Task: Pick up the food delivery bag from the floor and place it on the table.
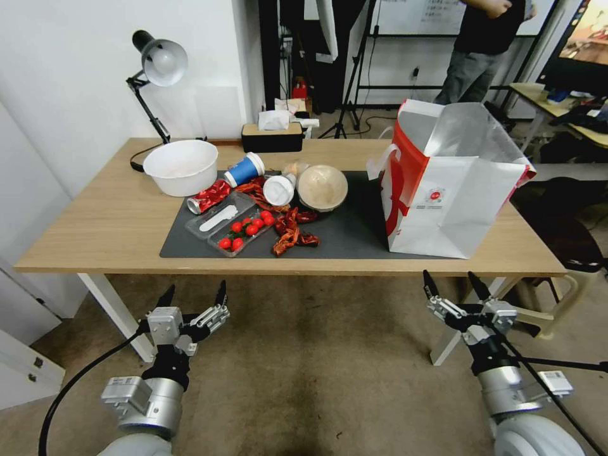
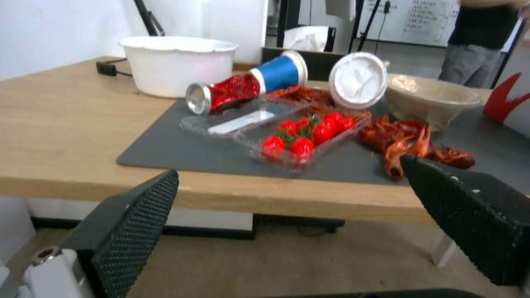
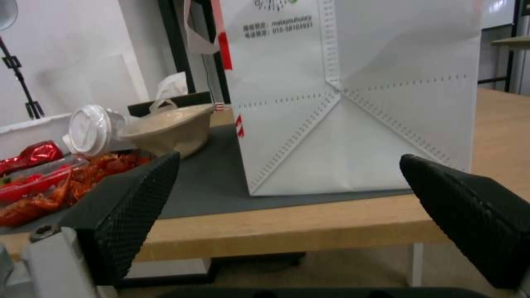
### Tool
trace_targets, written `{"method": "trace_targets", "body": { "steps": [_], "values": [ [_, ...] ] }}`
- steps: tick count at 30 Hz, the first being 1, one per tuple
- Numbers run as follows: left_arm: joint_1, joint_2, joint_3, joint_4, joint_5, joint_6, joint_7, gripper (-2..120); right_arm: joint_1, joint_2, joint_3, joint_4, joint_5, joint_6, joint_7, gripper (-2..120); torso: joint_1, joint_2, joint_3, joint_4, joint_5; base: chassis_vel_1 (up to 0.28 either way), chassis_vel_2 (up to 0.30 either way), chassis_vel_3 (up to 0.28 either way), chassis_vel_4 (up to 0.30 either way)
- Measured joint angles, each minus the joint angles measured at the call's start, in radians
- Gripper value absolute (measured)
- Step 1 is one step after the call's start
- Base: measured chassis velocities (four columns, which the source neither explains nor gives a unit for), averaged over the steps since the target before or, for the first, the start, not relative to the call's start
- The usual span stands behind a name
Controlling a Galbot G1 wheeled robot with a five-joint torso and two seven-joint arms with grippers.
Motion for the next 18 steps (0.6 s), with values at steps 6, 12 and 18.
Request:
{"method": "trace_targets", "body": {
  "steps": [6,12,18],
  "values": [
    [-0.006,0.002,0.001,0.023,0.002,0.000,-0.001,100,0.010,0.005,-0.011,-0.015,-0.004,-0.001,-0.003,100,0.000,0.000,0.000,0.0000,-0.0002,0.000,0.000,0.000,0.000],
    [-0.010,0.001,0.002,0.037,0.010,-0.004,-0.002,100,0.017,0.011,-0.018,-0.026,-0.009,-0.002,-0.004,100,0.000,0.000,0.000,0.0000,-0.0001,0.000,0.000,0.000,0.000],
    [-0.013,0.000,0.002,0.044,0.019,-0.008,-0.004,100,0.021,0.016,-0.020,-0.032,-0.009,-0.002,-0.004,100,0.000,0.000,0.000,0.0000,-0.0001,0.000,0.000,0.000,0.000]
  ]
}}
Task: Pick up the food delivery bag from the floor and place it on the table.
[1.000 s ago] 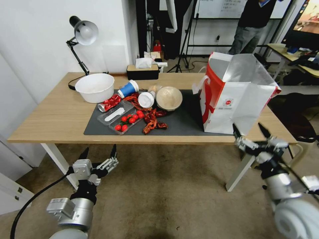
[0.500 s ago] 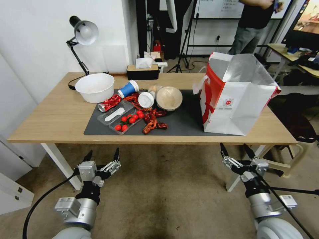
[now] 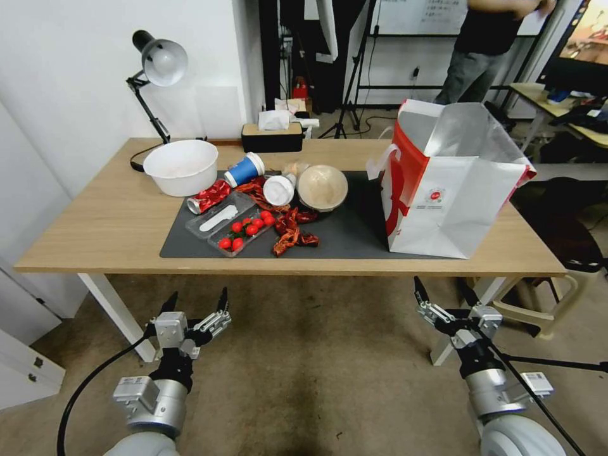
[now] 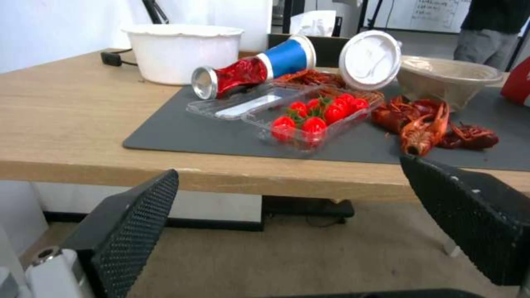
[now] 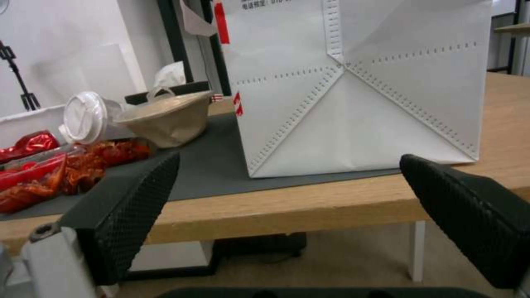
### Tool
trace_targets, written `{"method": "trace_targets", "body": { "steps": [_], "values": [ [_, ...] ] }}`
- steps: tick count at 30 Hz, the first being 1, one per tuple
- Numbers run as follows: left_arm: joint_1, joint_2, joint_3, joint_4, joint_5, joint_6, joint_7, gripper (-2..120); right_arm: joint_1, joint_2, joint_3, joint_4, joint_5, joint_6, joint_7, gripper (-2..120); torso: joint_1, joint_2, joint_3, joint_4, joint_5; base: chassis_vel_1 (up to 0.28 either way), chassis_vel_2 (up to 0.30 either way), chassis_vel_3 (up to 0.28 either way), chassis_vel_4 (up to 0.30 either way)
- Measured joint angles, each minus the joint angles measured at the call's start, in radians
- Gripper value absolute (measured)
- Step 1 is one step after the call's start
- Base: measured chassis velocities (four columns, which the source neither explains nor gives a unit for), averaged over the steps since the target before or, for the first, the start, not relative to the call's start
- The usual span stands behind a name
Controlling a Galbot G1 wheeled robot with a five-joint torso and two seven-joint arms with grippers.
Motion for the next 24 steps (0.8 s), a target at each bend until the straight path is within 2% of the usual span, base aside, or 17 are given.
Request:
{"method": "trace_targets", "body": {
  "steps": [24],
  "values": [
    [-0.001,0.000,-0.002,0.002,0.007,-0.003,-0.003,100,-0.002,0.001,0.000,-0.003,0.002,0.003,-0.006,100,0.000,0.000,0.000,0.0000,0.0000,0.000,0.000,0.000,0.000]
  ]
}}
